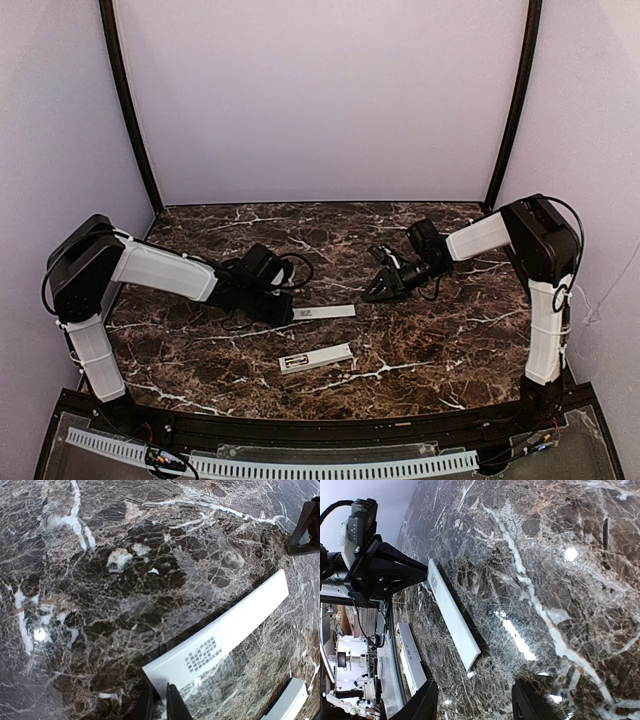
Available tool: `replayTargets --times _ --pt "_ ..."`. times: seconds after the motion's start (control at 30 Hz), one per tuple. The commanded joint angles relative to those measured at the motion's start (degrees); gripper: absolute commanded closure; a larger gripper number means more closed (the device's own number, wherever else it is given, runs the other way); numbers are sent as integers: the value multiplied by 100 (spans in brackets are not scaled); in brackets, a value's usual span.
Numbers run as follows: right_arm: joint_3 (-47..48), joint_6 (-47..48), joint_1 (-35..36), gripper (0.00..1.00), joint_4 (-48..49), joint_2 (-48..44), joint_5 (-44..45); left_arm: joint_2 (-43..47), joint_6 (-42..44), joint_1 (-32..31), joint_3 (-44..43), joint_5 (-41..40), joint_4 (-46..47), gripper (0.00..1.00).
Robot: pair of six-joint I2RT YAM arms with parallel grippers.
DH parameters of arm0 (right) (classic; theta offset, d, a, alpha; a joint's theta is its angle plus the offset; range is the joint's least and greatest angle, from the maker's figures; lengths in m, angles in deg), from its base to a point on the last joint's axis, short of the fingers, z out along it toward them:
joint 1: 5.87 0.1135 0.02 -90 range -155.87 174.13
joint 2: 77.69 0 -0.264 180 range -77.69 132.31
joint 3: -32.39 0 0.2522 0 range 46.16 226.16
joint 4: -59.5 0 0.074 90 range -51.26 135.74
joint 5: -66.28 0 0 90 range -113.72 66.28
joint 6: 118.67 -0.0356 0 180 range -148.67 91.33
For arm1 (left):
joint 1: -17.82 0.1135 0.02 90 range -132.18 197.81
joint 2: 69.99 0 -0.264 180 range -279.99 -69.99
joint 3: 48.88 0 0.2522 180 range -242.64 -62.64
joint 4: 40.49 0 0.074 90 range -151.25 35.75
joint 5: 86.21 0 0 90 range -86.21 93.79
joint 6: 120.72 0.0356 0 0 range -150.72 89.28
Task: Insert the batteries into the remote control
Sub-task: Move the battery cover to the center of the board.
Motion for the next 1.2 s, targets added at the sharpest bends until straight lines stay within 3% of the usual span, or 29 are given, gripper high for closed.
replayTargets --times 0.0,0.3,0.63,1.17 --pt "-54 20 41 50 -134 109 68 -235 -116 154 322 -163 -870 91" --pt "-54 28 45 50 -150 121 83 -279 -227 284 421 374 -537 92" --pt "-32 19 106 52 -197 51 222 486 -313 663 1017 908 536 72" --pt "198 1 510 55 -269 570 487 -287 -265 781 678 2080 1115 70"
